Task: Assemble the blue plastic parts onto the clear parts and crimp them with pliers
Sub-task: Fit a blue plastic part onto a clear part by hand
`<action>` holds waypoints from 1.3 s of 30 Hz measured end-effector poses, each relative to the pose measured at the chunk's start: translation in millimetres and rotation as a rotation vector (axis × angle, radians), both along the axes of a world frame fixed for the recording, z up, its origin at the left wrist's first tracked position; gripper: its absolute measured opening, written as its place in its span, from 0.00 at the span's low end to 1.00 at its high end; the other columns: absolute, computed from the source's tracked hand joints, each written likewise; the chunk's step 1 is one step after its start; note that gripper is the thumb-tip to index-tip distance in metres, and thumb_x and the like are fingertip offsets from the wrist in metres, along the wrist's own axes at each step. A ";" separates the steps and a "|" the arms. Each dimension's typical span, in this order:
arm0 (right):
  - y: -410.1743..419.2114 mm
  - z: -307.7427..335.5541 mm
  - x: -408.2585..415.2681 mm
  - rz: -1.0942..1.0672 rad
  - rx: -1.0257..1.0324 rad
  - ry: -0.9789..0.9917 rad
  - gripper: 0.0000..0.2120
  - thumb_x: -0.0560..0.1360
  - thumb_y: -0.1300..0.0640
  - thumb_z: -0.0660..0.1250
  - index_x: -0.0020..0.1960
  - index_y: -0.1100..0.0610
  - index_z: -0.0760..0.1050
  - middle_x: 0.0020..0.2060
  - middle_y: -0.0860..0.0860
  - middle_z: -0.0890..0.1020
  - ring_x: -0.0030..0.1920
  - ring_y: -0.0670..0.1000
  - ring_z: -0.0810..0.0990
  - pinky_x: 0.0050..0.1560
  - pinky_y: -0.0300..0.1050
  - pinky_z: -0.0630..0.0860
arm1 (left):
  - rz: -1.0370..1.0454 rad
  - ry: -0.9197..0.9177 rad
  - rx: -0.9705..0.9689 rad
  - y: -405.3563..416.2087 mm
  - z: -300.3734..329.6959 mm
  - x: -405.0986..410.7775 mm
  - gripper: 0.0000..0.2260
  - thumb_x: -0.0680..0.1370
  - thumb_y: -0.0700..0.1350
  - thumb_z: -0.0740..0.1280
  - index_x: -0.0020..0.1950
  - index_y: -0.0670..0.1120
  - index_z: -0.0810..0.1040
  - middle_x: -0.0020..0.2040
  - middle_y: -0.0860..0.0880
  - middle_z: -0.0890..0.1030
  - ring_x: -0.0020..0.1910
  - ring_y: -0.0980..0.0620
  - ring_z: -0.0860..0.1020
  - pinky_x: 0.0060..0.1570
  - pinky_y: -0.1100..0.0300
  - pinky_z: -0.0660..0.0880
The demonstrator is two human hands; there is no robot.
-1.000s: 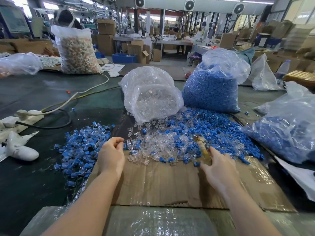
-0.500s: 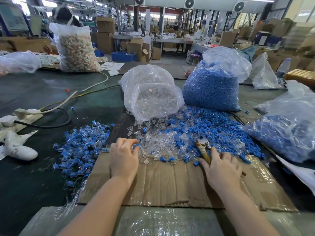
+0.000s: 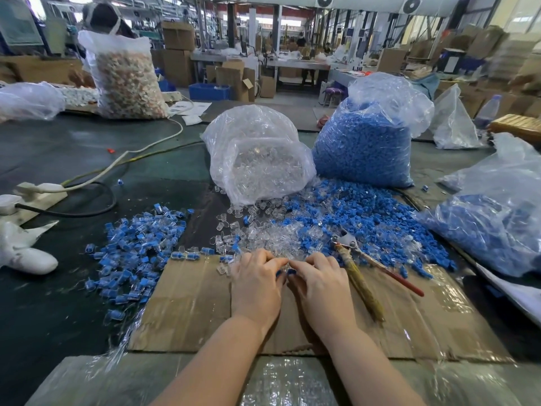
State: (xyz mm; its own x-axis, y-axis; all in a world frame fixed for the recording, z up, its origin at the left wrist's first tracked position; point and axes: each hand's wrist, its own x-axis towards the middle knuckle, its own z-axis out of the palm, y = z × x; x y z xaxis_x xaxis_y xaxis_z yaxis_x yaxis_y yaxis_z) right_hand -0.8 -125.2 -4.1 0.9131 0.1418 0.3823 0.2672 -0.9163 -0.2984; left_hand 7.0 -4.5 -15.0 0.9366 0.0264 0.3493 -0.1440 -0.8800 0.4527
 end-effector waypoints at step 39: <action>-7.4 -4.6 -8.4 0.112 0.478 -0.023 0.10 0.69 0.66 0.71 0.45 0.53 0.75 0.39 0.46 0.80 0.43 0.49 0.78 0.46 0.49 0.76 | -0.244 -0.152 -0.230 1.0 9.6 -18.4 0.14 0.71 0.36 0.71 0.55 0.46 0.81 0.48 0.51 0.82 0.49 0.53 0.77 0.52 0.62 0.73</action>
State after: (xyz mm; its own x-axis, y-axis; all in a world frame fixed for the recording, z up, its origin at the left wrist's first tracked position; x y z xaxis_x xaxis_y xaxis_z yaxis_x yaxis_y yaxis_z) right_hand -9.2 -132.5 -8.8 0.8927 0.0426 0.4487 0.3682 -0.6431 -0.6715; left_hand -11.4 -3.5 -5.3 0.8627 -0.0977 0.4963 -0.4184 -0.6893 0.5915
